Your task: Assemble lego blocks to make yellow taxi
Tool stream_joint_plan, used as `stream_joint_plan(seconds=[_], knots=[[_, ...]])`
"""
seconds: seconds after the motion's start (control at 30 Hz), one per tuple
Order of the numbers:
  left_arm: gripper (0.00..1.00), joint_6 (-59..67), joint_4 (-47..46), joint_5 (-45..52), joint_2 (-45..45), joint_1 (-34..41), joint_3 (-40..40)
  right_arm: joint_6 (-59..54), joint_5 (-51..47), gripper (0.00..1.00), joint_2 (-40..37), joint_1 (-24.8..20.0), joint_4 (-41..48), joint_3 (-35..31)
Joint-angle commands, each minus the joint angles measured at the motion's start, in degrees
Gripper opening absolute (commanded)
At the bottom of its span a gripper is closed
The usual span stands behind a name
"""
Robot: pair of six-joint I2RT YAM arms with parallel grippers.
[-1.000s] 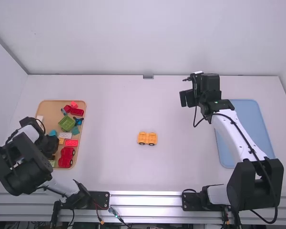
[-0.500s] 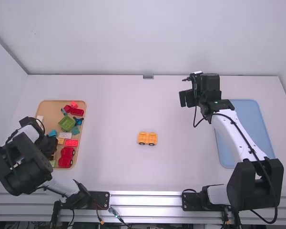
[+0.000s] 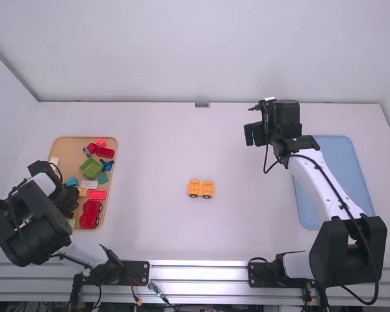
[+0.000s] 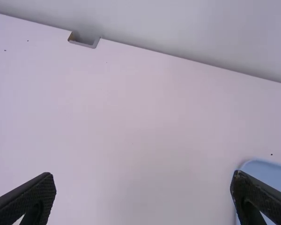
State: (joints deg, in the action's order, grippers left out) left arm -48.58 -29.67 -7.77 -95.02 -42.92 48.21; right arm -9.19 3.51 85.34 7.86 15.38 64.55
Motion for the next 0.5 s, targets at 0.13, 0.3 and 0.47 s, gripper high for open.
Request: stream_joint_plan(seconds=[0.13,0.3,0.47], knots=[[0.52,0.42,-1.62,0.11,0.31,-0.15,1.07,0.35,0.15,0.99,0.50,0.07,-0.11,2.23],[0.50,0.44,-6.01,0.70,0.31,-0.15,4.24,0.35,1.18,0.99,0.50,0.07,-0.07,2.23],[0.50,0.42,-7.56,-1.38,0.31,-0.22,4.52,0.35,1.18,0.99,0.50,0.07,0.07,2.23]])
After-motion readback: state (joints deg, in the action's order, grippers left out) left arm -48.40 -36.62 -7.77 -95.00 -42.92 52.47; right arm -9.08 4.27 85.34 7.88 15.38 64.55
